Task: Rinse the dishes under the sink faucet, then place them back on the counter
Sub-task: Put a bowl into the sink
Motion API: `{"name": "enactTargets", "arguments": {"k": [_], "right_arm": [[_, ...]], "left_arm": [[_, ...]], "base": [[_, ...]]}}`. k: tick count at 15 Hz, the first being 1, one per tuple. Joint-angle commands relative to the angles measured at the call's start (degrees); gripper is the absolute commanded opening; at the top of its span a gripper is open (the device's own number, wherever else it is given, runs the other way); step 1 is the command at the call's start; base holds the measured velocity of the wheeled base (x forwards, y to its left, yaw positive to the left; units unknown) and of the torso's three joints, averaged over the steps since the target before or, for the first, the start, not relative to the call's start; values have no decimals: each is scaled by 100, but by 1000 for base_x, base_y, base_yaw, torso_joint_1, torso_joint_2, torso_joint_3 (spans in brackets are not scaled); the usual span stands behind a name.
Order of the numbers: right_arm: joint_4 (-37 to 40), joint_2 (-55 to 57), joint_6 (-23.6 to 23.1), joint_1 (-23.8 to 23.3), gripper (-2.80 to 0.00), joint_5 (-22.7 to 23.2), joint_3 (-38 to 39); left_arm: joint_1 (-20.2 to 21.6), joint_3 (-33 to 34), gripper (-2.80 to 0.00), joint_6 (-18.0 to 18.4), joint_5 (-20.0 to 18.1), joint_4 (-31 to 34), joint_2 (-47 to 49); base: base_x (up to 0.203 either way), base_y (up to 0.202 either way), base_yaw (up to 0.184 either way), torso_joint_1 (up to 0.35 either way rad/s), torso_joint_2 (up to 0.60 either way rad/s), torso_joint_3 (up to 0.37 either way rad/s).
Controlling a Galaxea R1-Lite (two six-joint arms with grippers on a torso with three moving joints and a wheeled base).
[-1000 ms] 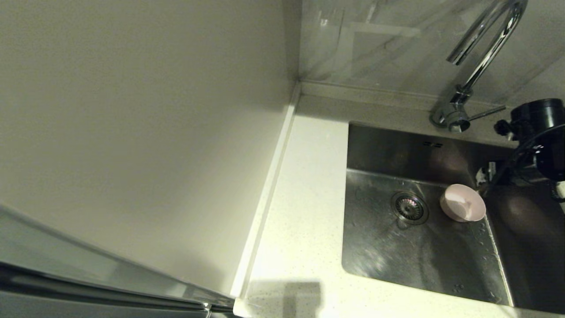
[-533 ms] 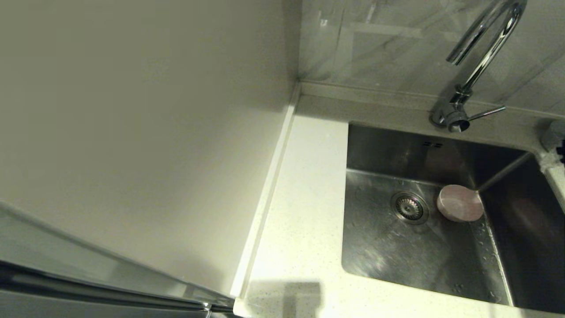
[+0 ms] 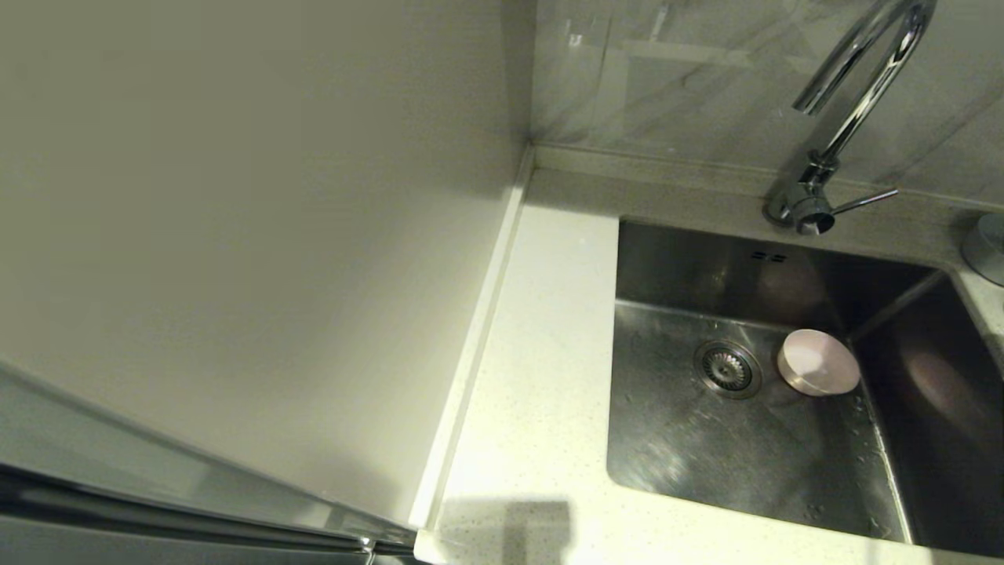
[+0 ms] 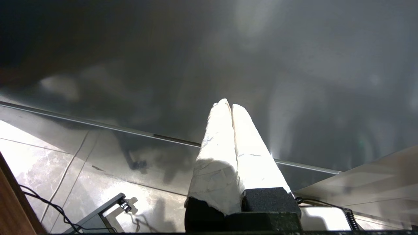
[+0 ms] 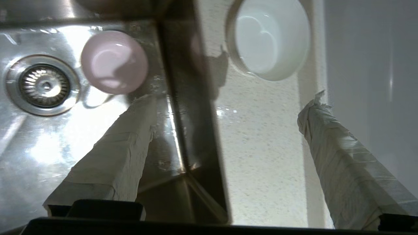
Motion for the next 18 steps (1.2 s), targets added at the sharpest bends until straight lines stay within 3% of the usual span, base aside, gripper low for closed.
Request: {"name": "enactTargets", "arguments": {"k": [1, 7, 10, 15, 18], "right_arm": [[17, 73, -81, -188, 0, 18, -16], [-14, 485, -165, -634, 0, 523, -557], [-55, 829, -441, -890, 0, 668, -670], [-419, 1989, -495, -1126, 0, 919, -992], [-432, 2772, -505, -1133, 0, 956, -1649]], "left_arm": [[-7, 0, -280, -7, 3, -2, -18], [-7, 0, -280, -7, 3, -2, -18], [0, 0, -280, -7, 3, -2, -18], [-1, 0, -280, -7, 3, -2, -18], [0, 0, -280, -7, 3, -2, -18]], "base": [[0, 0, 0, 0, 0, 0], [0, 0, 0, 0, 0, 0], [0, 0, 0, 0, 0, 0], [0, 0, 0, 0, 0, 0], [0, 0, 0, 0, 0, 0]]}}
